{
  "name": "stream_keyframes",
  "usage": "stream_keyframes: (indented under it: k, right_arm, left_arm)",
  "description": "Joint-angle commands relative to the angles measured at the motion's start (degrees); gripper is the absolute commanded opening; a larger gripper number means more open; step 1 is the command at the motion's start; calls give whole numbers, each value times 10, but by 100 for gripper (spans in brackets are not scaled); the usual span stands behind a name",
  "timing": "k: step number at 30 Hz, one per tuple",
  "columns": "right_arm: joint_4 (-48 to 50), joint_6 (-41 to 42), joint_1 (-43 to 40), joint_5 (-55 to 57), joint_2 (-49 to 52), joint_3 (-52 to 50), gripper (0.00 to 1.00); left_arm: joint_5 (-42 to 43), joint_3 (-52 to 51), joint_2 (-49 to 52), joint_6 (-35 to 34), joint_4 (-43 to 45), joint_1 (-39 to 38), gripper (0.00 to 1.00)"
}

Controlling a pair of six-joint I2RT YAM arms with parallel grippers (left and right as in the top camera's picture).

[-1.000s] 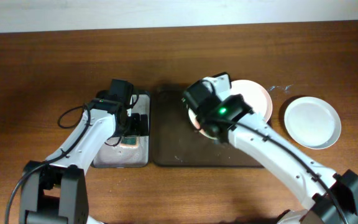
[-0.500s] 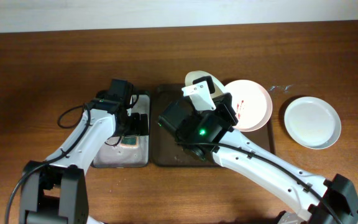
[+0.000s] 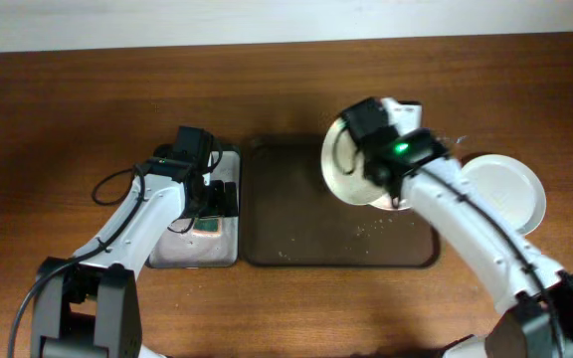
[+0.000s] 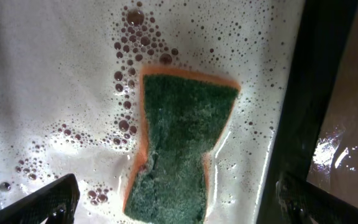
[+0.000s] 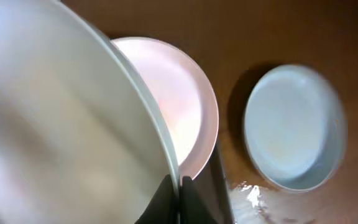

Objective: Clean dirty plates on tray and stack at the side
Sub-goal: 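Lift the held white plate with the right gripper and carry it right, then set the plate onto the stack at the right side, then drag the remaining stained white plate toward tray center with right gripper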

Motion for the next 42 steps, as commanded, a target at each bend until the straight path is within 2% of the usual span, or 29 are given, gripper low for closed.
stream_keyframes:
  k: [1, 2, 5, 8, 9, 13, 17, 20, 22, 23, 24, 25, 27, 30, 35, 38, 42]
  right_arm:
    - [0, 13, -161, -193, -12, 2, 4]
    - [-1, 11, -229, -252, -12, 2, 4]
    - [-5, -21, -357, -340, -9, 2, 4]
    - [-13, -54, -466, -368, -6, -3, 4]
    - [-13, -54, -495, -368, -6, -8, 7]
    - [0, -54, -587, -367, -6, -31, 11]
    - [10, -54, -622, -366, -6, -48, 11]
    - [12, -54, -611, -374, -6, -53, 11]
    - [13, -85, -586, -423, -6, -53, 11]
    - [17, -114, -566, -460, -6, -53, 17]
    - [22, -158, -527, -493, -6, -53, 32]
    - [23, -174, -501, -494, -6, -53, 39]
    - [24, -210, -443, -491, -6, -53, 41]
    - [24, -212, -359, -461, 1, -62, 45]
    - [34, -165, -292, -412, 62, -94, 45]
    - [37, -165, -289, -412, 101, -96, 38]
    - [56, -162, -289, -412, 135, -99, 36]
  left_arm:
    - [-4, 9, -10, 1, -3, 2, 100]
    - [-4, 9, -10, 1, -3, 2, 100]
    - [-4, 9, -10, 0, -3, 2, 100]
    - [-4, 9, -10, 0, -3, 2, 100]
    - [-4, 9, -10, 0, -3, 2, 100]
    - [-4, 9, -10, 1, -3, 2, 100]
    - [-4, 9, -10, 0, -5, 2, 100]
    - [-4, 9, -10, 1, -6, 2, 100]
    - [-4, 9, -10, 0, -6, 2, 100]
    - [-4, 9, -10, 0, -7, 2, 100]
    - [-4, 9, -10, 1, -6, 2, 100]
    - [-4, 9, -10, 0, -6, 2, 100]
    - [-4, 9, -10, 0, -6, 2, 100]
    - [-4, 9, -10, 0, -7, 2, 100]
    - [-4, 9, -10, 1, -7, 2, 100]
    - [-4, 9, -10, 1, -7, 2, 100]
    - [-4, 9, -10, 1, -7, 2, 100]
